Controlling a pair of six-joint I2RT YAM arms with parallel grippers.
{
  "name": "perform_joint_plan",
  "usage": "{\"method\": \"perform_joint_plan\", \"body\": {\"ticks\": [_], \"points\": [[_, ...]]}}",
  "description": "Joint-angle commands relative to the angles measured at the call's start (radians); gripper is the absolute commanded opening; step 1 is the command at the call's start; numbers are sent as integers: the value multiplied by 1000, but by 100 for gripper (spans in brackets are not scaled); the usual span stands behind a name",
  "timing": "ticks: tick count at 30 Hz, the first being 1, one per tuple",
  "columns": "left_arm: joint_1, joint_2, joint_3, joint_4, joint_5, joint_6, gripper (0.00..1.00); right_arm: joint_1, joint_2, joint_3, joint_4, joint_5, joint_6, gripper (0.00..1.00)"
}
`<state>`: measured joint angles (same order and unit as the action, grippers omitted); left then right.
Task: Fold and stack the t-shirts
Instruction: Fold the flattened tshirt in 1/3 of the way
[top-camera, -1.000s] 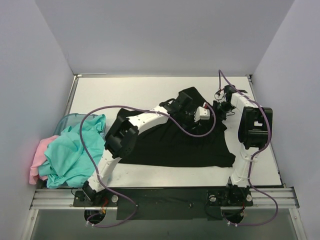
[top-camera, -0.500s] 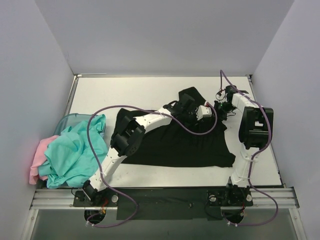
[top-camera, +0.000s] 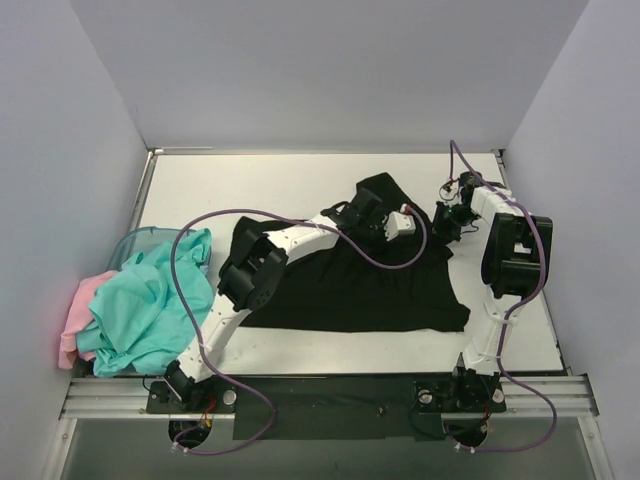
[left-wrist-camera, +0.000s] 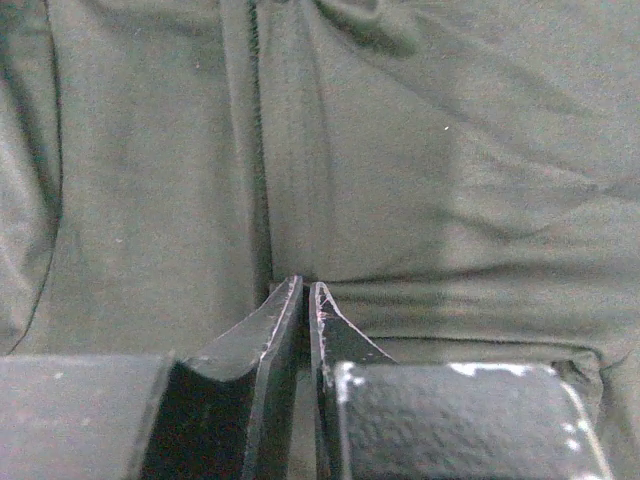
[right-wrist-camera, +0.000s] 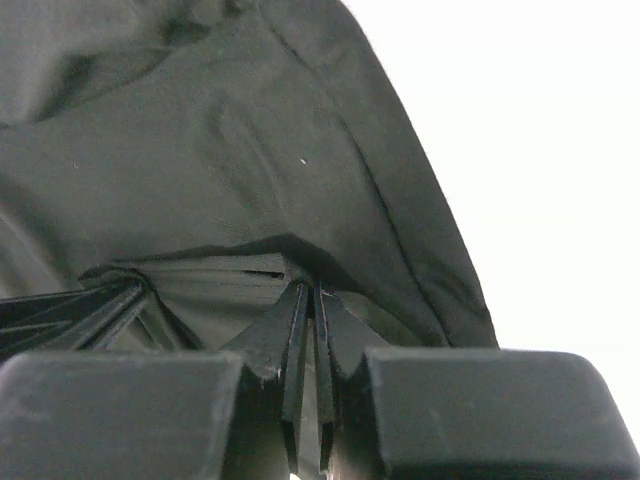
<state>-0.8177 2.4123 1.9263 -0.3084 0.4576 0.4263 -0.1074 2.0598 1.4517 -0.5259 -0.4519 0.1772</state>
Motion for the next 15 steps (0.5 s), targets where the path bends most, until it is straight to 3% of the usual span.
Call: {"method": "perform_joint_plan", "body": {"ticks": [1,7,9,10,12,15], "points": [[25,-71,-10,-43,-43,5,17,-8,-18,1,-19,-8,-25,0],[40,-116,-58,-58,-30,3,20,-9,-20,4,-19,-22,-30,0],[40,-124,-50,-63,-27,3,23,-9,-13,13,-20,-37,-28,10],[41,-124,-43,-60,-23,5,24,-8,-12,18,-20,-47,-25,24],[40,-117,-32,-58,-17,5,25,-8,-33,30,-22,-50,-21,35],[37,-107,-17,-57,-26,6,25,-8,-85,55,-34,26,-1,39]]}}
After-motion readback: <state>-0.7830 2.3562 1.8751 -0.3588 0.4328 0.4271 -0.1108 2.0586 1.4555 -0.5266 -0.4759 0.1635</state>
